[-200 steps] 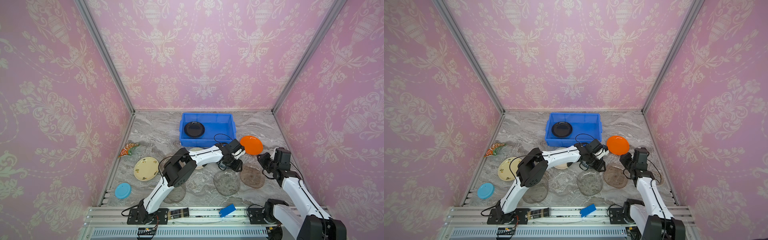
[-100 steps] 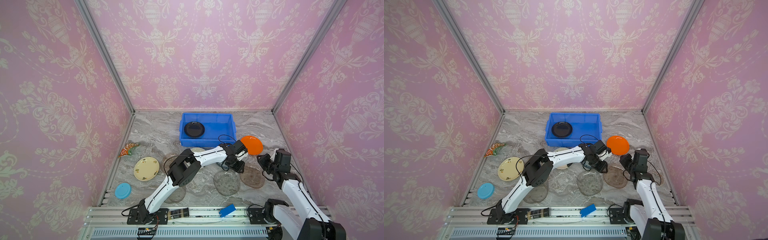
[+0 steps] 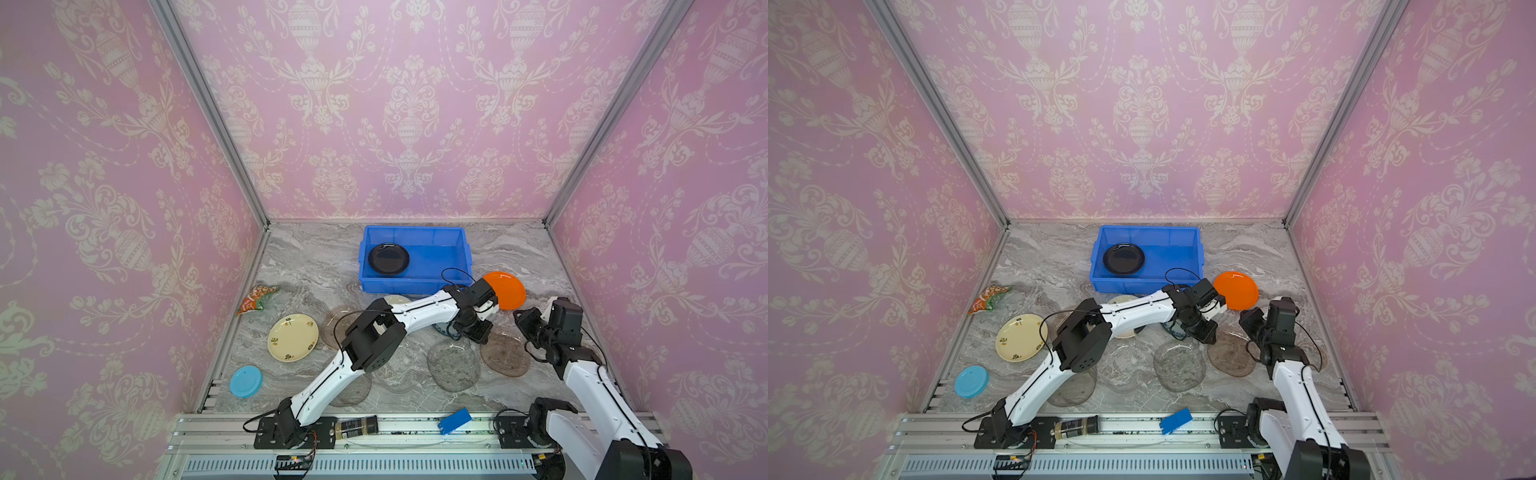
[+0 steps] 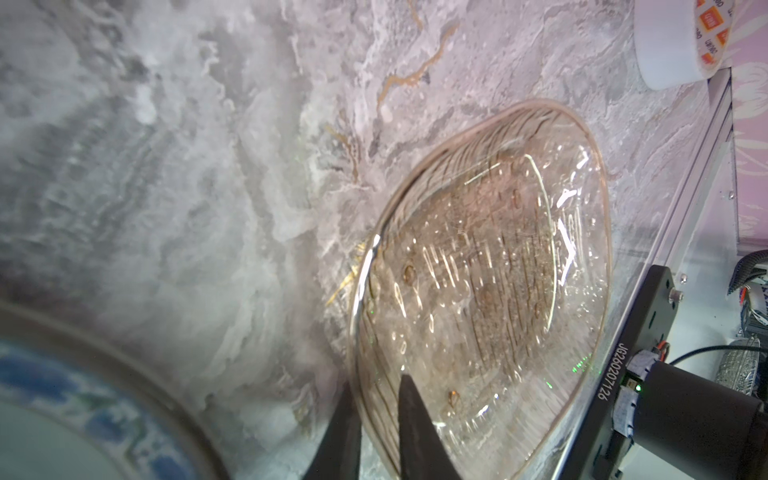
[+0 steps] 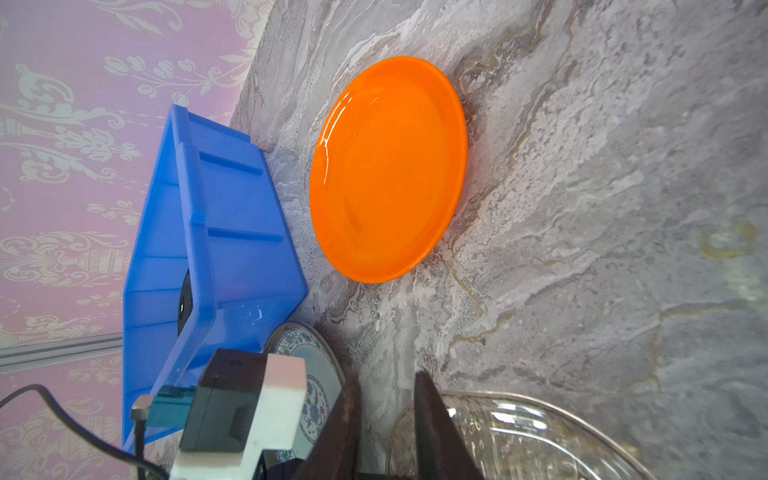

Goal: Place the plates into the plastic bin on the countertop
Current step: 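Lift the clear glass plate with the left gripper over the bin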

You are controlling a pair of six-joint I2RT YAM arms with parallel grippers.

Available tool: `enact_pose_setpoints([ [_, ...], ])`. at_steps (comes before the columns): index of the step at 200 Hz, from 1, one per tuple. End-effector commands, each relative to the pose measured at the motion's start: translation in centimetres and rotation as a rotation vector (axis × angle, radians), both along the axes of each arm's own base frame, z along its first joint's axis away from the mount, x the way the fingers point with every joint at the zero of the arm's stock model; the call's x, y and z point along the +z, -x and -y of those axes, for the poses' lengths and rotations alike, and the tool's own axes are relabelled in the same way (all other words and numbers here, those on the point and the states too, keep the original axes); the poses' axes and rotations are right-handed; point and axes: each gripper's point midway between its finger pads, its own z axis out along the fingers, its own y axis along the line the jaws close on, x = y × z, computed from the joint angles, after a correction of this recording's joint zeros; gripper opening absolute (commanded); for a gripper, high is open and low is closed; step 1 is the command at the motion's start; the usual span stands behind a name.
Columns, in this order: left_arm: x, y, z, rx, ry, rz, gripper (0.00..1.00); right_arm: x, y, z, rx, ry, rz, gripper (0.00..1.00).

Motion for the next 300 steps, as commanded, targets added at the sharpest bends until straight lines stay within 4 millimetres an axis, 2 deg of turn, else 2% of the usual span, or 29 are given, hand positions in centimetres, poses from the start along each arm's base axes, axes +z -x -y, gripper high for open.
enact_pose_setpoints([
  [1, -0.1, 0.6, 0.4, -0.037, 0.008, -0.025, 0.17, 0.6, 0.1, 0.0, 0.009, 0.004, 0.012, 0.25],
  [62, 2.4, -1.5, 1.7, 0.013, 0.122, -0.054, 0.06, 4.4, -0.1, 0.4, 0.010, 0.040, 0.064, 0.25],
  [94, 6.8, -2.0, 2.3, 0.026, 0.227, -0.037, 0.01, 8.3, -0.7, 0.1, 0.044, 0.053, 0.147, 0.26],
  [120, 10.1, -3.1, 1.4, 0.051, 0.256, 0.000, 0.00, 12.2, -0.8, 0.0, 0.064, 0.090, 0.217, 0.25],
  [145, 12.1, -5.3, -1.2, 0.123, 0.250, 0.063, 0.00, 15.9, -0.6, -0.3, 0.096, 0.128, 0.278, 0.28],
  [160, 13.1, -6.6, -3.1, 0.182, 0.265, 0.086, 0.00, 17.1, -0.5, -0.7, 0.123, 0.131, 0.281, 0.34],
  [190, 14.7, -9.4, -7.8, 0.300, 0.271, 0.133, 0.00, 18.3, -0.3, -1.8, 0.176, 0.102, 0.290, 0.37],
  [207, 15.1, -11.3, -10.2, 0.369, 0.288, 0.166, 0.00, 17.8, -0.4, -3.0, 0.227, 0.081, 0.280, 0.37],
  [223, 15.7, -13.1, -12.4, 0.425, 0.287, 0.167, 0.00, 16.5, -0.8, -4.5, 0.284, 0.058, 0.230, 0.35],
  [258, 17.7, -18.0, -17.6, 0.544, 0.266, 0.222, 0.00, 15.0, -2.7, -8.2, 0.371, 0.060, 0.187, 0.36],
  [283, 18.2, -22.0, -20.1, 0.611, 0.227, 0.261, 0.00, 14.8, -5.1, -8.9, 0.365, 0.041, 0.183, 0.35],
  [300, 18.4, -24.5, -20.8, 0.633, 0.200, 0.291, 0.00, 14.8, -6.9, -9.0, 0.360, 0.041, 0.177, 0.35],
])
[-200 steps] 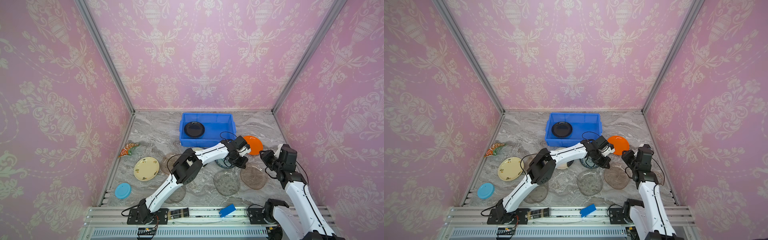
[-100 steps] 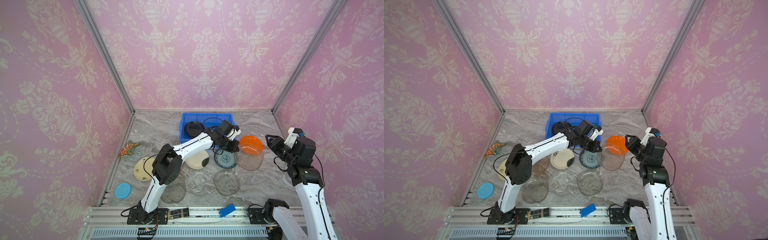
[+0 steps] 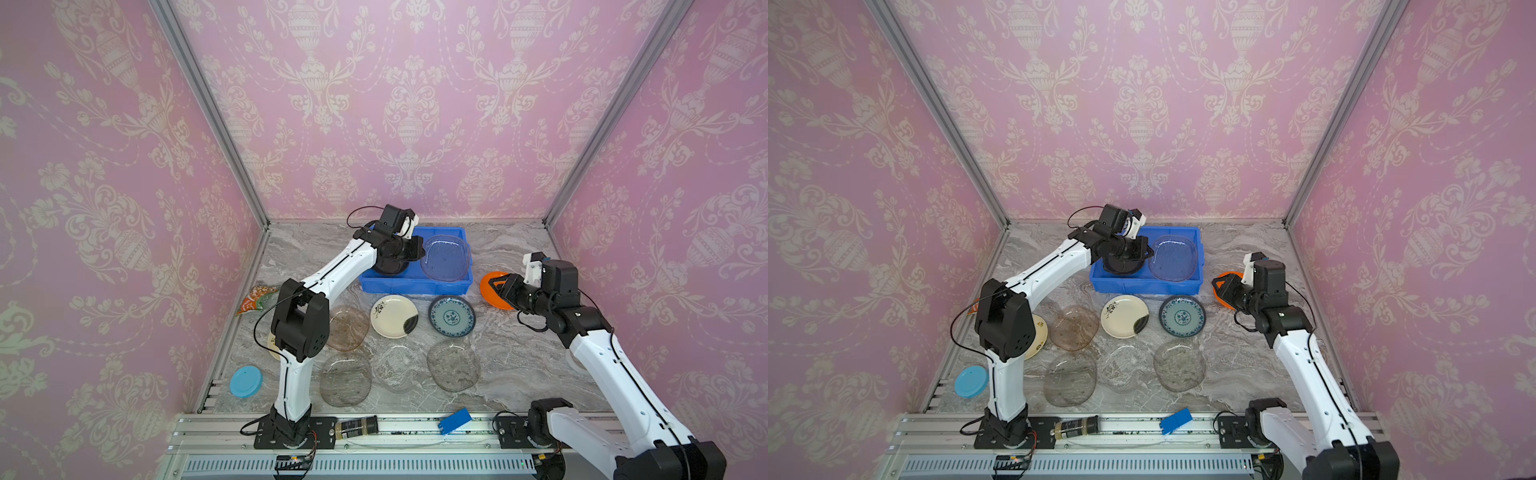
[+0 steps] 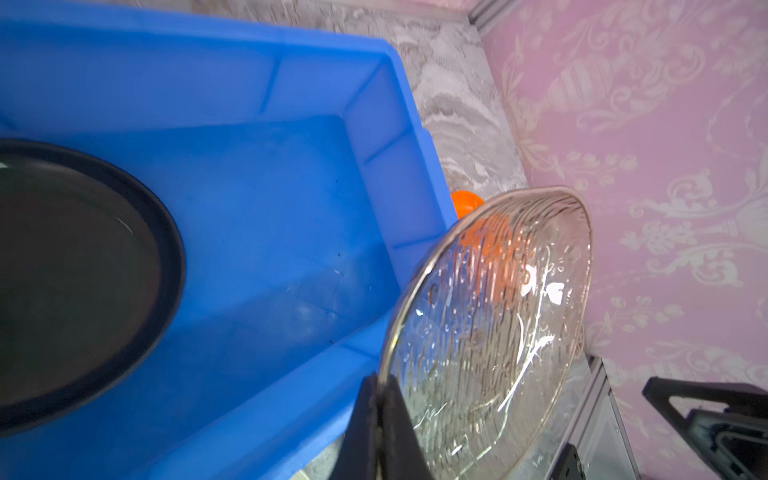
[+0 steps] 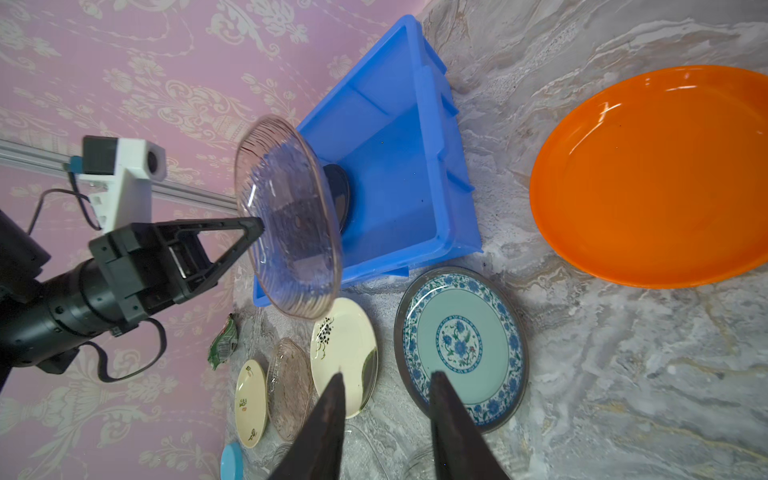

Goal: Place the plates into the plastic bin on the countertop
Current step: 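Lift the clear glass plate with the left gripper over the bin, then lower the glass plate into the bin and open the left gripper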

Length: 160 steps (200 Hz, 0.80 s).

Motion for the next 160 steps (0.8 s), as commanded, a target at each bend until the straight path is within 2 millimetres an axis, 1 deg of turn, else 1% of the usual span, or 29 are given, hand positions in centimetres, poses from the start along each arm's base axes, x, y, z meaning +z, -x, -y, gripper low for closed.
enact_pose_setpoints([
  [1, 0.3, -3.0, -1.2, 0.040, -0.064, 0.034, 0.00, 2.9, -3.1, 0.2, -0.034, -0.003, 0.090, 0.36],
  [13, 0.0, -4.4, -0.9, 0.038, -0.085, 0.036, 0.00, 2.8, -4.4, 0.1, -0.031, 0.001, 0.080, 0.35],
  [14, -0.2, -4.4, -0.9, 0.037, -0.089, 0.030, 0.00, 2.8, -4.5, 0.0, -0.031, 0.001, 0.080, 0.35],
  [16, 0.0, -4.7, -0.8, 0.036, -0.088, 0.036, 0.00, 2.8, -4.7, 0.0, -0.029, 0.001, 0.079, 0.35],
  [22, -0.3, -5.2, -0.5, 0.034, -0.097, 0.030, 0.00, 2.5, -5.3, -0.1, -0.022, 0.000, 0.069, 0.35],
  [24, -0.7, -5.3, -0.5, 0.032, -0.100, 0.020, 0.00, 2.5, -5.5, -0.1, -0.021, 0.001, 0.067, 0.36],
  [28, -0.6, -5.7, -0.3, 0.031, -0.098, 0.023, 0.00, 2.5, -5.9, -0.2, -0.017, 0.000, 0.064, 0.35],
  [31, -0.4, -5.9, -0.2, 0.031, -0.097, 0.024, 0.00, 2.4, -6.2, -0.3, -0.014, -0.002, 0.061, 0.35],
  [32, -0.8, -5.9, -0.1, 0.031, -0.101, 0.016, 0.00, 2.3, -6.2, -0.4, -0.013, -0.002, 0.058, 0.35],
  [42, -1.2, -6.7, 0.2, 0.034, -0.101, 0.007, 0.00, 2.0, -7.1, -0.6, -0.005, -0.008, 0.044, 0.35],
  [52, -1.9, -7.0, 0.4, 0.041, -0.105, -0.013, 0.00, 1.6, -7.8, -0.7, 0.000, -0.013, 0.028, 0.35],
  [57, -1.9, -7.2, 0.5, 0.045, -0.101, -0.016, 0.00, 1.3, -8.2, -0.8, 0.002, -0.013, 0.018, 0.35],
  [72, -2.2, -7.4, 0.4, 0.063, -0.103, -0.030, 0.00, 1.0, -8.9, -0.9, 0.001, -0.021, 0.007, 0.35],
  [91, -3.3, -7.5, 0.0, 0.088, -0.126, -0.050, 0.00, 0.7, -9.7, -0.8, -0.008, -0.020, -0.003, 0.35],
  [112, -5.1, -7.4, 0.1, 0.090, -0.131, -0.089, 0.00, 0.2, -10.3, -0.5, -0.015, -0.025, -0.013, 0.36],
  [131, -6.3, -7.5, 0.2, 0.094, -0.138, -0.107, 0.00, -0.4, -10.8, 0.2, -0.033, -0.047, -0.014, 0.36],
  [160, -8.2, -7.5, 0.4, 0.102, -0.156, -0.132, 0.00, -1.3, -11.1, 0.1, -0.024, -0.061, -0.030, 0.36],
])
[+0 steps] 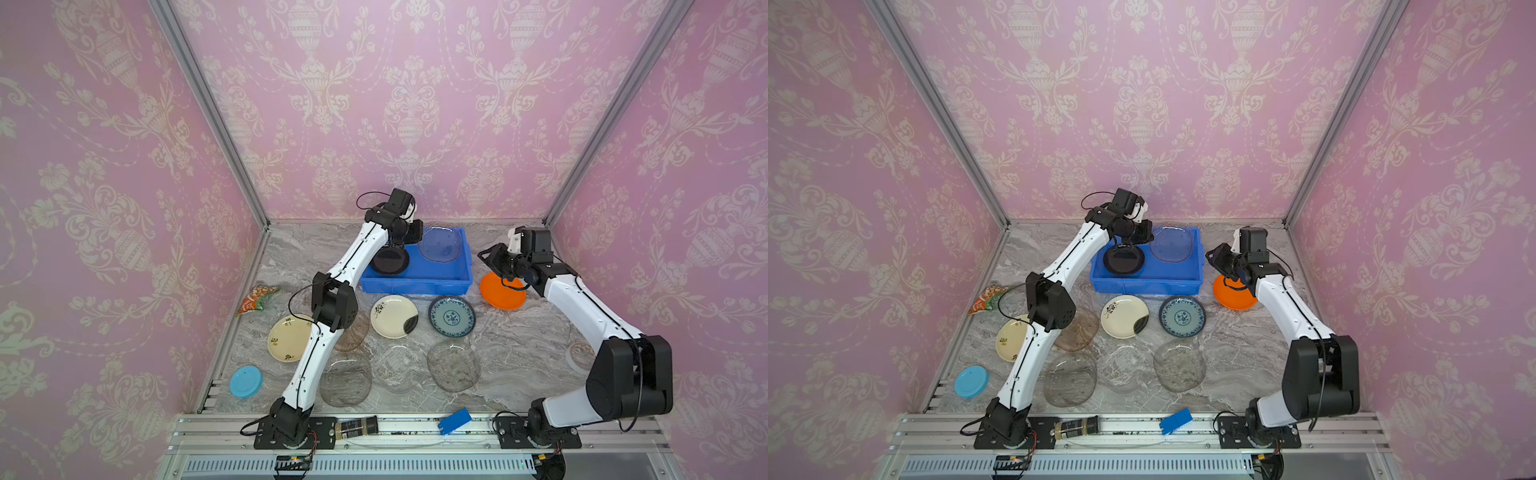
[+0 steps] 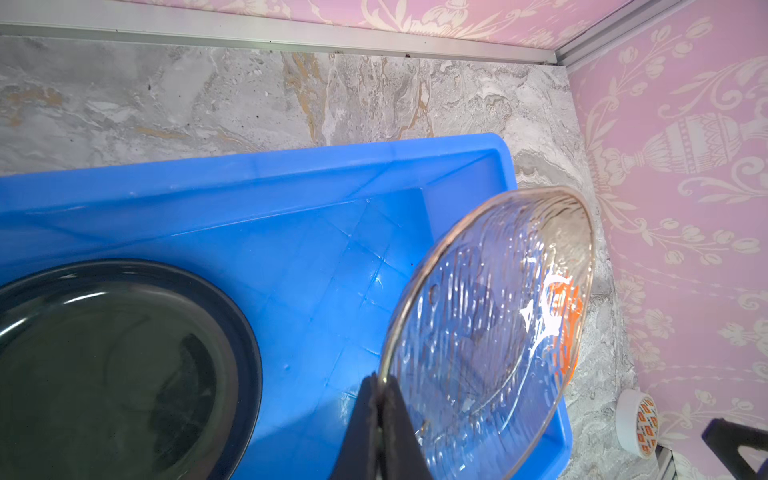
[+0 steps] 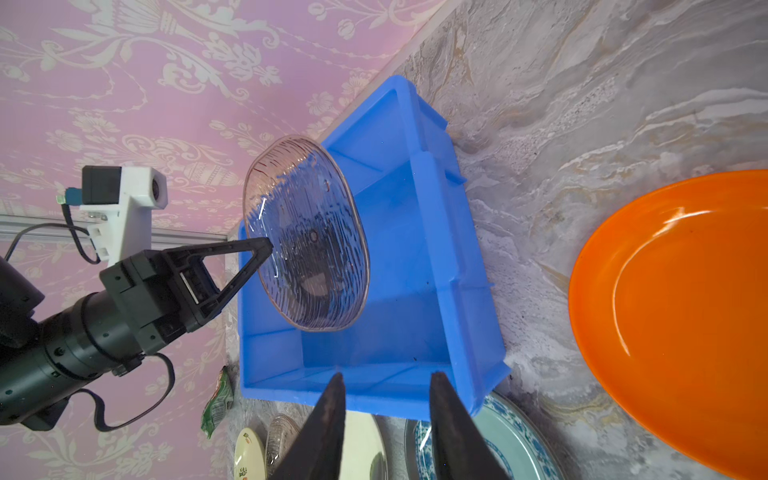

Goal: Place the plates into the plastic bin on the countertop
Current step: 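Lower the glass plate into the bin and open the left gripper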

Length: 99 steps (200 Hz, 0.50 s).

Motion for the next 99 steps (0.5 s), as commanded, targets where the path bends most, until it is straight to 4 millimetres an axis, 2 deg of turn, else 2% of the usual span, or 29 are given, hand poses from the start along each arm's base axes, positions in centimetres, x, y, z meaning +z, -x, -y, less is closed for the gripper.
enact_pose_setpoints([
  [1, -3.5, 0.4, 0.1, 0.027, -0.044, -0.065, 0.00, 0.6, -0.8, -0.2, 0.007, -0.032, 0.022, 0.36],
  [50, -6.9, 0.4, -0.1, 0.052, -0.082, -0.093, 0.00, -0.4, -1.2, -0.2, 0.010, -0.030, 0.009, 0.36],
  [99, -8.4, 0.2, 0.5, 0.049, -0.053, -0.117, 0.00, -1.5, -1.2, -0.1, -0.006, -0.049, -0.006, 0.36],
])
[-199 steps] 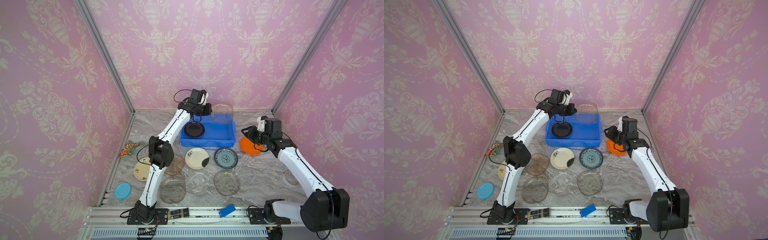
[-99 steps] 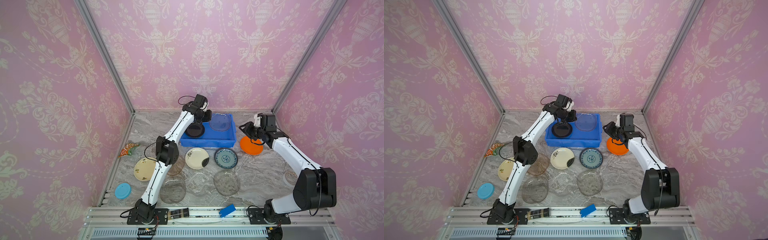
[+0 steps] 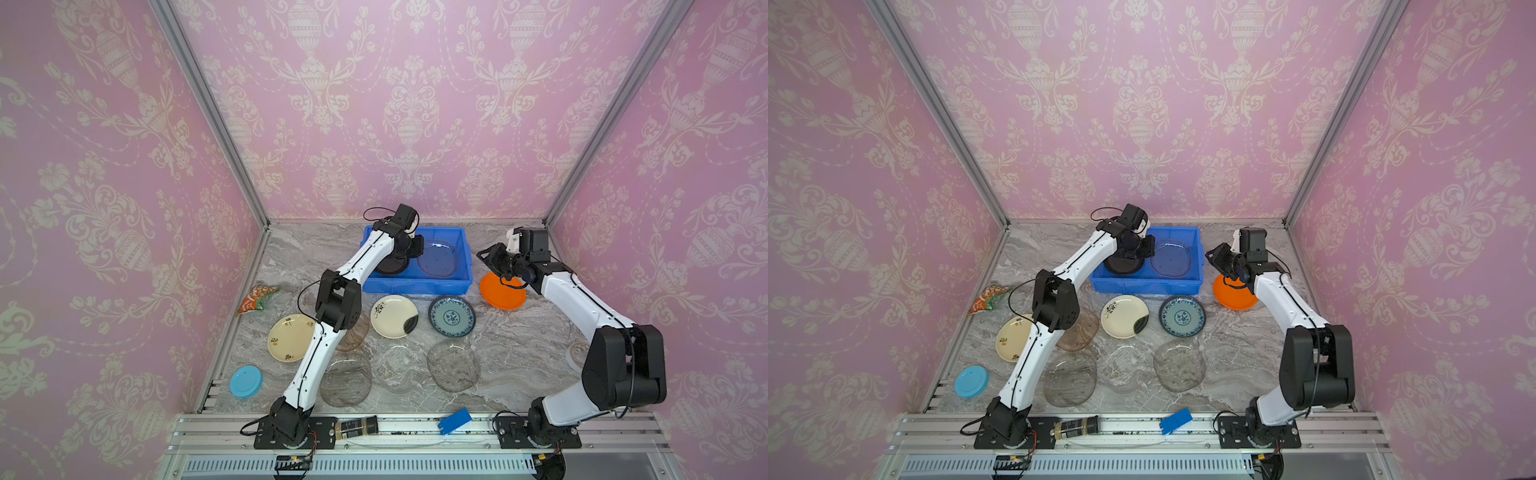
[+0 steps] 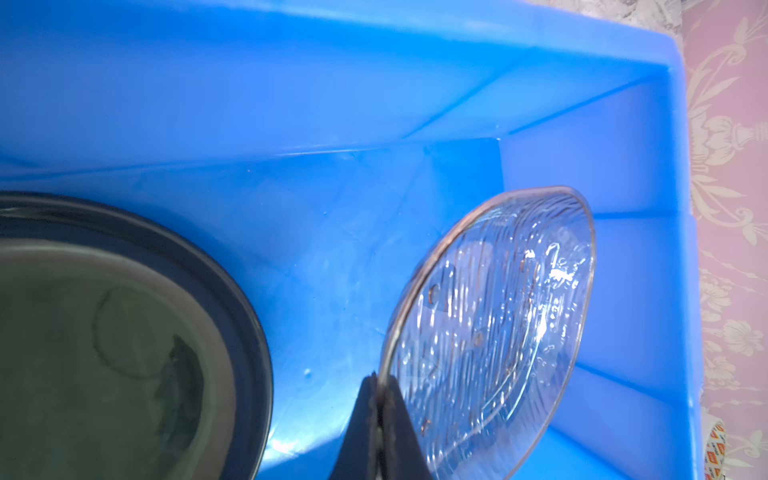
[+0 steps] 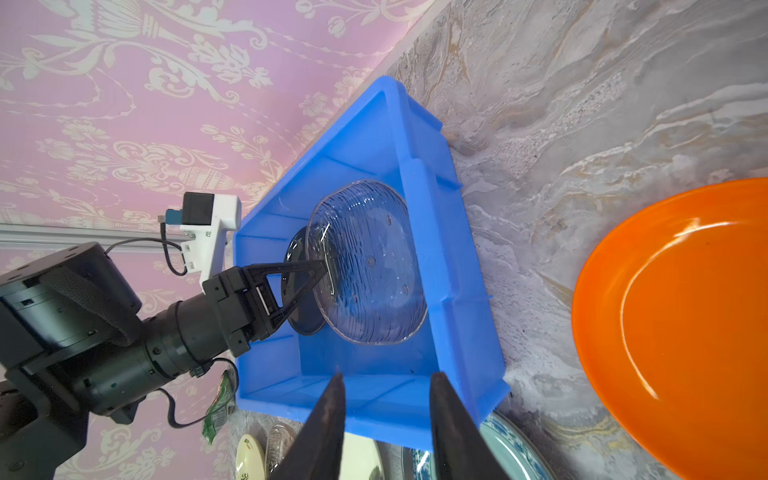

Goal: Place the plates into the plastic bin on the countertop
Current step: 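Lower the glass plate into the bin and open the left gripper, then grasp the orange plastic plate's rim with the right gripper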

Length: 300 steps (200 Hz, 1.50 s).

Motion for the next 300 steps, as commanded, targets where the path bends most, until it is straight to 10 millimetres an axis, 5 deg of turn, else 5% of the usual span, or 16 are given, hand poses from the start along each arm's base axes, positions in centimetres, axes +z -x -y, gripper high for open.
enact_pose_setpoints([
  [1, -0.8, -0.4, 0.4, 0.020, 0.022, -0.009, 0.00, -0.3, -0.2, -0.1, -0.006, -0.027, 0.003, 0.36],
  [50, -2.2, 0.0, 1.7, 0.003, 0.089, -0.066, 0.05, -1.3, -0.4, -0.4, -0.003, -0.046, -0.012, 0.36],
  [99, -2.8, 0.5, 1.9, -0.012, 0.088, -0.085, 0.34, -1.2, -0.7, -0.5, -0.002, -0.045, -0.008, 0.36],
  [135, -2.1, 0.3, 1.6, -0.023, 0.076, -0.057, 0.41, -1.3, -0.4, -0.2, -0.007, -0.030, -0.013, 0.36],
  [173, 0.9, -0.8, 1.0, -0.033, 0.056, 0.029, 0.50, -1.3, 0.1, 0.7, -0.028, 0.013, -0.015, 0.36],
  [199, 5.3, -1.7, 0.5, -0.034, 0.054, 0.128, 0.61, -1.3, 0.6, 2.4, -0.071, 0.016, -0.006, 0.36],
  [210, 7.5, -1.9, 0.4, -0.032, 0.060, 0.179, 0.75, -1.7, 1.0, 3.4, -0.097, 0.009, -0.009, 0.36],
  [215, 8.5, -2.0, 0.3, -0.029, 0.066, 0.200, 0.96, -1.9, 1.2, 3.9, -0.111, 0.001, -0.012, 0.36],
  [218, 9.0, -2.0, 0.4, -0.030, 0.070, 0.211, 0.99, -2.1, 1.4, 4.2, -0.120, -0.003, -0.014, 0.36],
  [268, 15.8, -0.7, -0.5, -0.013, 0.126, 0.328, 0.99, -4.7, 5.3, 8.6, -0.265, -0.021, -0.066, 0.35],
  [300, 17.4, 0.7, -1.3, -0.030, 0.169, 0.377, 0.99, -5.8, 7.8, 10.6, -0.329, -0.015, -0.109, 0.35],
])
